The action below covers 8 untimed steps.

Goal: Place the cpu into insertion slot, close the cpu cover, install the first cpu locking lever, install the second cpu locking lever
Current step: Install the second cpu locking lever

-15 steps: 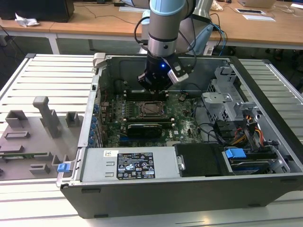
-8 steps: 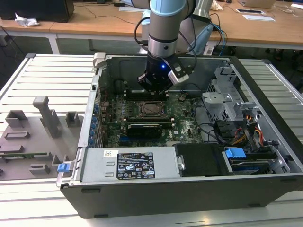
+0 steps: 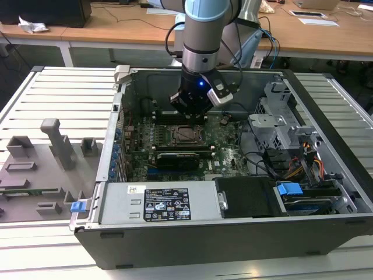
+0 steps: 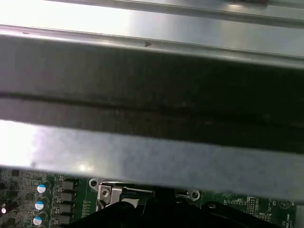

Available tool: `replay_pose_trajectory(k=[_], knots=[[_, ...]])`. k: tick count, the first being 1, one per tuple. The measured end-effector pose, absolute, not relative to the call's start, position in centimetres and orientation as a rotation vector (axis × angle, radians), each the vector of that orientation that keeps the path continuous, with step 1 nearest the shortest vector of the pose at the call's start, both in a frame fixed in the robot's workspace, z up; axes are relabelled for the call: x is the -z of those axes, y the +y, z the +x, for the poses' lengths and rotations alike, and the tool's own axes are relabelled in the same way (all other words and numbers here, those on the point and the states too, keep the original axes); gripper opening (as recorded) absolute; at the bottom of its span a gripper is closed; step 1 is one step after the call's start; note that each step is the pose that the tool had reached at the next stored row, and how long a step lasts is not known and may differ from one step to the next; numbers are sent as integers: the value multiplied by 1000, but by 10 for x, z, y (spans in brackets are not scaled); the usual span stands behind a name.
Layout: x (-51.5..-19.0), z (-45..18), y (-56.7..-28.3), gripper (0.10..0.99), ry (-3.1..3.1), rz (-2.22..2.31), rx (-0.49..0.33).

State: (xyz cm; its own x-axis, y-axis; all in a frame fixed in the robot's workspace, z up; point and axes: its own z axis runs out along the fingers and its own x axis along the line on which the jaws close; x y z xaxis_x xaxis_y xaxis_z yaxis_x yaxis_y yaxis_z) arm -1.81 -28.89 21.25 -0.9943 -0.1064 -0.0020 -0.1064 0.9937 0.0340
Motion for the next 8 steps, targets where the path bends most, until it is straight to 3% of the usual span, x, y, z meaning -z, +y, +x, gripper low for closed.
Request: replay_pose_trajectory(k=[8], knots=[[-234, -18, -290, 106, 3139, -167, -54]])
